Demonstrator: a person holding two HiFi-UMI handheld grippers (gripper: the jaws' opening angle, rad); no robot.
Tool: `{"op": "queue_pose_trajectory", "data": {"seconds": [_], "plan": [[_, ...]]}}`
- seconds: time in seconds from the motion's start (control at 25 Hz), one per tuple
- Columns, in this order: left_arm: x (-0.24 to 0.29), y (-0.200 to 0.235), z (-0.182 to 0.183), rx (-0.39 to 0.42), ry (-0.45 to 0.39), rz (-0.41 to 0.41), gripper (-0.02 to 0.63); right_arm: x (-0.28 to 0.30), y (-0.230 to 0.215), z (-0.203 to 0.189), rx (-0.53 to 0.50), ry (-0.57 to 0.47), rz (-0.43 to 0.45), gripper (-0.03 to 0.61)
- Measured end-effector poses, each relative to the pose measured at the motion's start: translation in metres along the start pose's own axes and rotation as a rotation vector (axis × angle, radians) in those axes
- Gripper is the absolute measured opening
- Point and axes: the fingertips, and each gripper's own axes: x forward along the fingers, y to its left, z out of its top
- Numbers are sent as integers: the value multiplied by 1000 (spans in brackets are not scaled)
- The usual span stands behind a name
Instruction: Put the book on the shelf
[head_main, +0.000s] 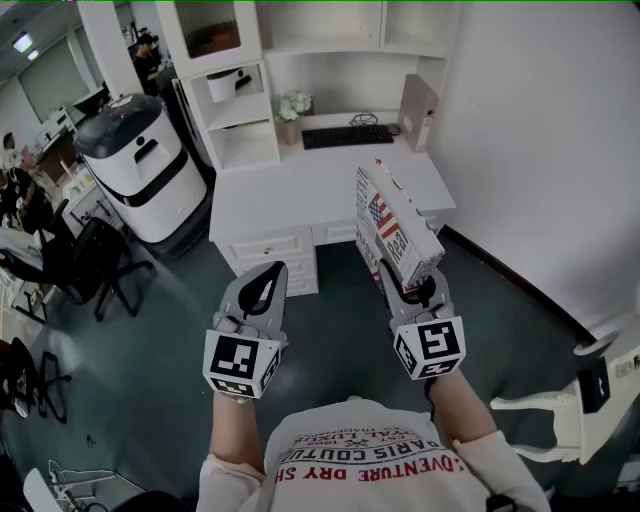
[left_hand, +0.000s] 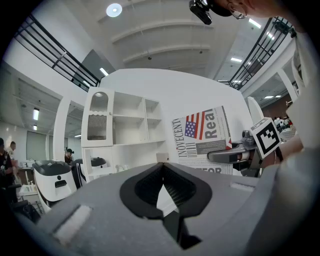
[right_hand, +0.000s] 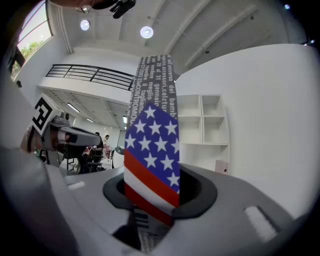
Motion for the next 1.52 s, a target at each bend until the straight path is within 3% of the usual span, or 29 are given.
{"op": "queue_pose_trajectory", "data": {"seconds": [0.6,0.88,1.28,1.52], "plan": [[-20,43,-18,-19,11,4,6,32,34,-3,7,14,15,155],[-2,71,-32,-33,23,29,6,70,36,-9,-6,16,45,156],[97,117,-52,-8,60,101,6,175,-27,-31,35,-5,107,156],[192,148,-31,3,23,137,6,256,-93,-21,7,-29,128,156]]}}
